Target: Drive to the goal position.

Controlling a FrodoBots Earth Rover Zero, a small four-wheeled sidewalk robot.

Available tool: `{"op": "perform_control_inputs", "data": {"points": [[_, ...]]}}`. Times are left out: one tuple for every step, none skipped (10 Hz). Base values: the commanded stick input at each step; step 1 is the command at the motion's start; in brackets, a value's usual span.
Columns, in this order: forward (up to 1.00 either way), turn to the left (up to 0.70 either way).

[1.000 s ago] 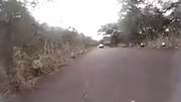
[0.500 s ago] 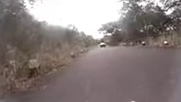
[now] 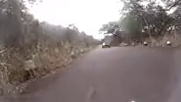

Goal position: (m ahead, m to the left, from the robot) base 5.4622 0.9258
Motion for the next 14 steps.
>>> {"op": "perform_control_inputs", "data": {"points": [[0.5, 0.0], [0.5, 0.0], [0.5, 0.0], [0.5, 0.0], [0.5, 0.0], [0.5, 0.0], [0.5, 0.0], [0.5, 0.0], [0.5, 0.0], [0.5, 0.0], [0.5, 0.0], [0.5, 0.0], [0.5, 0.0], [0.5, 0.0]]}}
